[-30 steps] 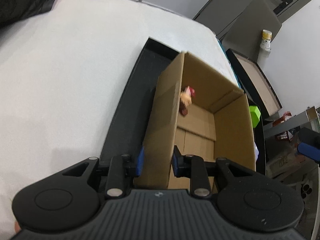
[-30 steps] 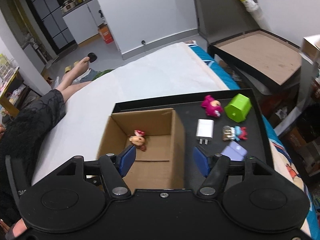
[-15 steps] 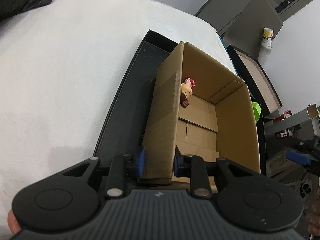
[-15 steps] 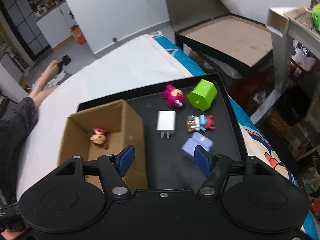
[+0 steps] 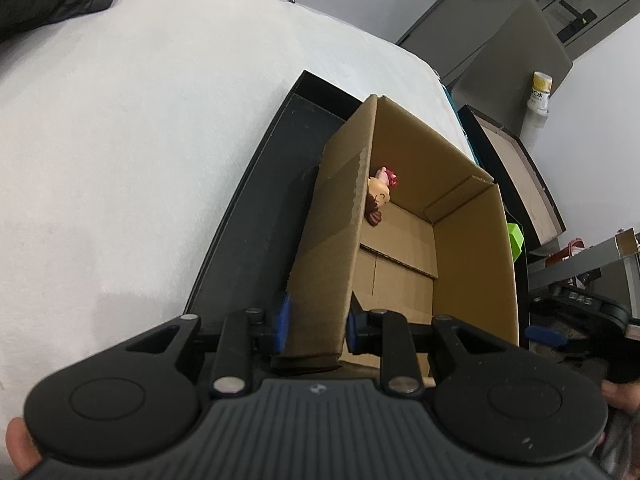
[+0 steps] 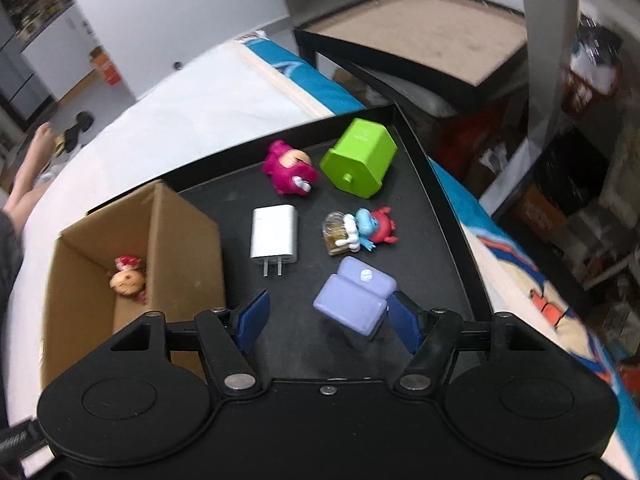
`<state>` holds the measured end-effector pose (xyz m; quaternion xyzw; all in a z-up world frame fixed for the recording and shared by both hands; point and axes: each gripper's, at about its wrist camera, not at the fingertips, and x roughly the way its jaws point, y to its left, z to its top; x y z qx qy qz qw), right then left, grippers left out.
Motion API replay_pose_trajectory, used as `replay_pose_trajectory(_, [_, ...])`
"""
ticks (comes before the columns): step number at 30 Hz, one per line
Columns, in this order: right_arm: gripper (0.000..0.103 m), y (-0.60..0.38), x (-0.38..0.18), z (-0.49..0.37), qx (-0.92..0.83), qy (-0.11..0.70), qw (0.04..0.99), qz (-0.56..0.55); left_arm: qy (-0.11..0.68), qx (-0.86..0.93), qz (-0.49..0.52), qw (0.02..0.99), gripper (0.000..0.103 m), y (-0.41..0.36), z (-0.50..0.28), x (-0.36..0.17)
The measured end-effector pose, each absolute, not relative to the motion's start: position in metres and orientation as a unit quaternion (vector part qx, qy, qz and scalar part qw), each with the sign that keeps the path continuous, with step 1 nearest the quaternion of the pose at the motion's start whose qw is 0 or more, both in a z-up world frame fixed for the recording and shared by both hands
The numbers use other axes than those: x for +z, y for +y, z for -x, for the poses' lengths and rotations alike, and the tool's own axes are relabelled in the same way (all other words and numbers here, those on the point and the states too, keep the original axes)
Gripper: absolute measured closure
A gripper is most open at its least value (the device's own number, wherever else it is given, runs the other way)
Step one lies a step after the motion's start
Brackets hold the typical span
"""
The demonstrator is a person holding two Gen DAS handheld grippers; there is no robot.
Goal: Organize rigid objects
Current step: 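Move the right gripper to the lavender cube and grasp it, then carry the lavender cube with the right gripper into the box and release it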
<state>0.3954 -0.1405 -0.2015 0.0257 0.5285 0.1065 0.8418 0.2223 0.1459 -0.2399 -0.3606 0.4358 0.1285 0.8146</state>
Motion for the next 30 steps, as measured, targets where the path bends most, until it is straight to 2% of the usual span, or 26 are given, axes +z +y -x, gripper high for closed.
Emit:
replay_pose_trajectory(10, [0.038,-0.144,-0.242,-0.413,0.026,0.559,0.823,-0.099,0.427,0.14,0.371,0.813,0.078,0.149,-0.219,-0.236])
replay_pose_trajectory(11, [0.04,-0.145,-0.246,-0.412,0.021,0.563,0.821,-0.098,0.427,0.14,0.372,0.812,0.078,0.149,-0.219,-0.236])
replay_pose_trajectory(12, [0.052,-0.144,-0.251,-0.411,0.02,0.569,0.817,-0.095,0.427,0.14,0.373,0.812,0.078,0.15,-0.22,-0.236])
replay_pose_trajectory(14, [0.056,-0.144,-0.258,-0.407,0.021,0.573,0.815,-0.082,0.426,0.142,0.376,0.811,0.078,0.151,-0.219,-0.236])
replay_pose_trajectory(30, [0.06,-0.149,-0.222,-0.388,0.063,0.566,0.821,-0.033,0.425,0.144,0.374,0.812,0.078,0.15,-0.223,-0.236])
